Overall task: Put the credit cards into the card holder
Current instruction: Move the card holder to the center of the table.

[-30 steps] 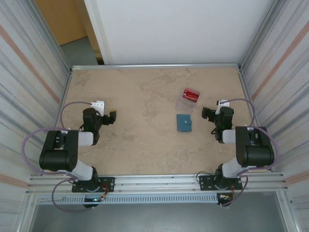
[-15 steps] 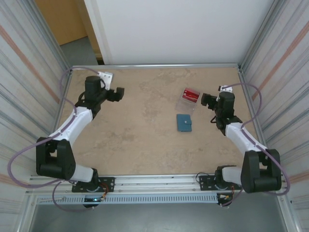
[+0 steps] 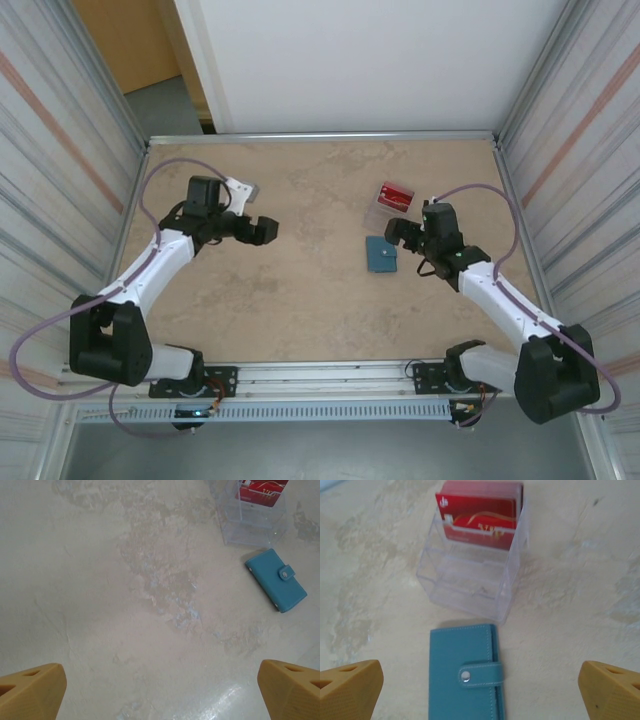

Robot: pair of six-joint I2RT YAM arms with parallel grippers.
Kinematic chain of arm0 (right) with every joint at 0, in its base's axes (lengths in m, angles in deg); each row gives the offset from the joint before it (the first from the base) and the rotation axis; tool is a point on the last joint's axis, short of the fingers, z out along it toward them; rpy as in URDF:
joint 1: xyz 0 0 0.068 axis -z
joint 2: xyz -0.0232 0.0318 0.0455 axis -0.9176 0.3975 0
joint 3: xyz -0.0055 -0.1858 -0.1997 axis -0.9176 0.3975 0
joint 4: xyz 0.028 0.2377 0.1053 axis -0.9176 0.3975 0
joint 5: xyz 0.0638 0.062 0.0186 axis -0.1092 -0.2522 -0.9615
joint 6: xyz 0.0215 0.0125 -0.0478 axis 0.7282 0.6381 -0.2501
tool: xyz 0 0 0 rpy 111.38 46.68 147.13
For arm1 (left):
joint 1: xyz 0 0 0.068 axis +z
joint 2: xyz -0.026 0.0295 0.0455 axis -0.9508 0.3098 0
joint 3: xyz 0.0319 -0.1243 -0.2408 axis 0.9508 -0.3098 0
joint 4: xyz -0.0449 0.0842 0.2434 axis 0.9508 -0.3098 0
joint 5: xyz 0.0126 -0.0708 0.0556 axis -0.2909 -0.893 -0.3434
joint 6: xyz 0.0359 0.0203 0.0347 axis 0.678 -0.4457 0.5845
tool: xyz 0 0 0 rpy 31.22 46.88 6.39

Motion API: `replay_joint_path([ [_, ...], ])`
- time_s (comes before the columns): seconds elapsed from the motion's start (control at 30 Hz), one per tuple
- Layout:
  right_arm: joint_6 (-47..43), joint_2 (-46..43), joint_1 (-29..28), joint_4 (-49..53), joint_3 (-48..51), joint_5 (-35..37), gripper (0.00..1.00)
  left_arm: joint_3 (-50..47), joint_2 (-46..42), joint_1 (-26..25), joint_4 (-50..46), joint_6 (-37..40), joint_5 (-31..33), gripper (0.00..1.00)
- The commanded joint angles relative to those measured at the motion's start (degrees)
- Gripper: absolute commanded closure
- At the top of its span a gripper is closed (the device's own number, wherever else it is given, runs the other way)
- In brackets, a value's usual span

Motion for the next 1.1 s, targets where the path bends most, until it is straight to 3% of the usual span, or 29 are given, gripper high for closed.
replay_joint_path([
  [0.0, 3.53, 3.24, -0.14, -1.85, 0.84, -4.84, 0.03, -0.57, -0.39, 0.73, 2.47, -3.49, -4.39, 0.01],
  [0.47, 7.66, 18.5, -1.12, -7.39, -1.89, -10.73, 0.13, -2.71, 0.23, 3.13, 5.96, -12.59, -5.5, 0.01],
  [0.8, 10.38, 26.53, -9.29, -10.82, -5.76, -9.53, 0.15, -3.97, 0.79, 3.14, 8.52, -16.59, -7.82, 0.07],
  [1.07, 11.09, 36.39, -16.01, -11.59, -15.56, -12.02, 0.21, -4.47, 2.6, 1.37, 10.36, -20.68, -7.83, 0.19],
])
